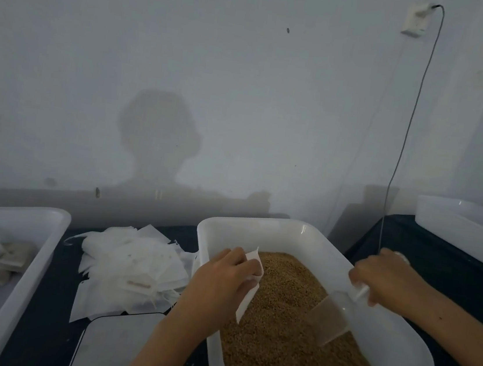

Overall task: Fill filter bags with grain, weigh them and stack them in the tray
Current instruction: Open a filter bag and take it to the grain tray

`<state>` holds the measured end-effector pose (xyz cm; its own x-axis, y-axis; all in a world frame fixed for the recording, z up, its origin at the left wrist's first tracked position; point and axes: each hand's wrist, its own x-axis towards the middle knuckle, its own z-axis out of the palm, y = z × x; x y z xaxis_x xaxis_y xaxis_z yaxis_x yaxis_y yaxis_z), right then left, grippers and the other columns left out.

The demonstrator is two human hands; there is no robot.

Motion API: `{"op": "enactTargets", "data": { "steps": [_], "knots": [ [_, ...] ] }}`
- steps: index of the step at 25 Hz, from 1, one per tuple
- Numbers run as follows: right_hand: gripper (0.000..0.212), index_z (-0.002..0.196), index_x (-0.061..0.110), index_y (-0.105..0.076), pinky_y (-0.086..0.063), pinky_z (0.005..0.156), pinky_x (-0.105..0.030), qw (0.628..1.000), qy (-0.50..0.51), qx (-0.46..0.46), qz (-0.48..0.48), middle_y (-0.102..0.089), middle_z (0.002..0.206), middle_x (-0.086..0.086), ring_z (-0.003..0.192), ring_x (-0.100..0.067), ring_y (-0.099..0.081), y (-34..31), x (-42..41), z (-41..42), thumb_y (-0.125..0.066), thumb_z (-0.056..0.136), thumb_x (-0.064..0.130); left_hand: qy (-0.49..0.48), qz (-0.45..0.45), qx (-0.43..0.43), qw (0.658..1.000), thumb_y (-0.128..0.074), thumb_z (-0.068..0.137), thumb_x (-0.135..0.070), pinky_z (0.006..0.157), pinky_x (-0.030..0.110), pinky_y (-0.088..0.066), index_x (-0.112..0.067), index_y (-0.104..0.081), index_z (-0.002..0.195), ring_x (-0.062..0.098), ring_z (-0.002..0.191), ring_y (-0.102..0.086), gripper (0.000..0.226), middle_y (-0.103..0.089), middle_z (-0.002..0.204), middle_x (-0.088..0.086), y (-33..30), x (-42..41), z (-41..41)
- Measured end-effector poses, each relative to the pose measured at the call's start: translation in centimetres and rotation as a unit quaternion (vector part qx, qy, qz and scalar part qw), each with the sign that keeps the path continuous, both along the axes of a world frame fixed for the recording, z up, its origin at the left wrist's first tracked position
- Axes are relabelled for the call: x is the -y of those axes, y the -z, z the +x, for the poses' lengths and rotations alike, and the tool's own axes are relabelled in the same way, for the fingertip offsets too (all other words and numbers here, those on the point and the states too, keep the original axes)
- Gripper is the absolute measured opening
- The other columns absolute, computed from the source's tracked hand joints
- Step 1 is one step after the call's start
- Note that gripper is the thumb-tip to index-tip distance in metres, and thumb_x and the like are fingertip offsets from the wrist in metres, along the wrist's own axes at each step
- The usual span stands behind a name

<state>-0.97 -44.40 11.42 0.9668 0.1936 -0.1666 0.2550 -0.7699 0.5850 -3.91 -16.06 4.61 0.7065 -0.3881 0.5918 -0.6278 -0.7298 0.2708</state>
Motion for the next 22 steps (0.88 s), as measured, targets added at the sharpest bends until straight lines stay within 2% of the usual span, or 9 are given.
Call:
{"op": "enactTargets", "data": {
  "steps": [2, 4, 6, 10, 15, 17, 19, 22],
  "knots": [
    [0.028, 0.118, 0.027, -0.060, -0.031, 0.097, -0.025, 0.998, -0.031, -0.033, 0.048, -0.061, 0.118, 0.008, 0.106, -0.011, -0.052, 1.3, 0.0, -0.1, -0.062, 0.090, 0.027, 0.001, 0.005, -0.018, 1.000, -0.045, 0.099, -0.031, 0.079, 0.011, -0.031, -0.025, -0.060, 0.114, 0.002, 0.096, -0.041, 0.022, -0.050, 0.108, -0.008, 0.3, 0.2, 0.1],
    [0.024, 0.111, 0.031, -0.064, -0.030, 0.094, -0.018, 0.984, -0.070, -0.050, 0.154, -0.063, 0.110, 0.015, 0.098, -0.002, -0.054, 2.5, -0.1, -0.4, -0.065, 0.087, 0.030, -0.002, 0.007, -0.027, 1.000, -0.044, 0.099, -0.030, 0.081, 0.010, -0.033, -0.025, -0.059, 0.113, 0.004, 0.100, -0.044, 0.022, -0.049, 0.110, -0.009, 0.7, 0.2, 0.3],
    [0.022, 0.105, 0.030, -0.069, -0.033, 0.097, -0.015, 0.963, -0.097, -0.087, 0.234, -0.065, 0.106, 0.016, 0.098, 0.003, -0.056, 4.0, -0.6, -0.9, -0.069, 0.083, 0.032, -0.006, 0.006, -0.029, 1.000, -0.044, 0.099, -0.030, 0.083, 0.010, -0.035, -0.026, -0.059, 0.114, 0.003, 0.101, -0.044, 0.021, -0.048, 0.112, -0.009, 1.0, 0.2, 0.4],
    [0.019, 0.098, 0.026, -0.073, -0.045, 0.091, -0.018, 0.917, -0.136, -0.144, 0.347, -0.069, 0.099, 0.013, 0.093, 0.003, -0.061, 6.8, -2.4, -1.4, -0.071, 0.081, 0.033, -0.015, 0.020, -0.026, 0.999, -0.047, 0.098, -0.031, 0.080, 0.009, -0.037, -0.026, -0.060, 0.112, 0.001, 0.097, -0.042, 0.020, -0.045, 0.112, -0.008, 1.5, 0.2, 0.8],
    [0.023, 0.099, 0.022, -0.072, -0.046, 0.094, -0.028, 0.874, -0.081, -0.195, 0.438, -0.069, 0.101, 0.008, 0.097, 0.000, -0.060, 7.0, -1.1, -1.6, -0.076, 0.077, 0.027, -0.026, 0.070, -0.030, 0.997, -0.051, 0.097, -0.020, 0.077, 0.009, -0.034, -0.028, -0.061, 0.114, 0.003, 0.100, -0.041, 0.020, -0.045, 0.114, -0.008, 2.4, -0.2, 1.8],
    [0.022, 0.100, 0.018, -0.072, -0.047, 0.095, -0.027, 0.842, -0.058, -0.201, 0.498, -0.070, 0.102, 0.005, 0.099, -0.004, -0.062, 6.1, 0.0, -1.7, -0.075, 0.078, 0.021, -0.020, 0.087, -0.038, 0.995, -0.051, 0.097, -0.021, 0.078, 0.012, -0.036, -0.027, -0.062, 0.114, 0.005, 0.103, -0.041, 0.021, -0.047, 0.115, -0.007, 2.6, -0.3, 2.1],
    [0.018, 0.097, 0.018, -0.072, -0.046, 0.094, -0.024, 0.817, -0.045, -0.196, 0.540, -0.070, 0.100, 0.004, 0.097, -0.005, -0.064, 4.5, 1.1, -1.9, -0.074, 0.079, 0.019, -0.010, 0.092, -0.044, 0.995, -0.052, 0.097, -0.023, 0.083, 0.016, -0.040, -0.024, -0.063, 0.114, 0.007, 0.104, -0.044, 0.020, -0.051, 0.116, -0.006, 2.6, -0.3, 2.3],
    [0.011, 0.091, 0.021, -0.071, -0.050, 0.088, -0.026, 0.809, -0.041, -0.161, 0.564, -0.070, 0.096, 0.003, 0.093, -0.009, -0.065, 2.0, 2.0, -2.2, -0.074, 0.080, 0.021, -0.007, 0.071, -0.062, 0.996, -0.057, 0.093, -0.021, 0.082, 0.017, -0.041, -0.017, -0.057, 0.107, 0.006, 0.095, -0.047, 0.014, -0.056, 0.112, -0.005, 2.5, 0.0, 2.2]
  ]
}}
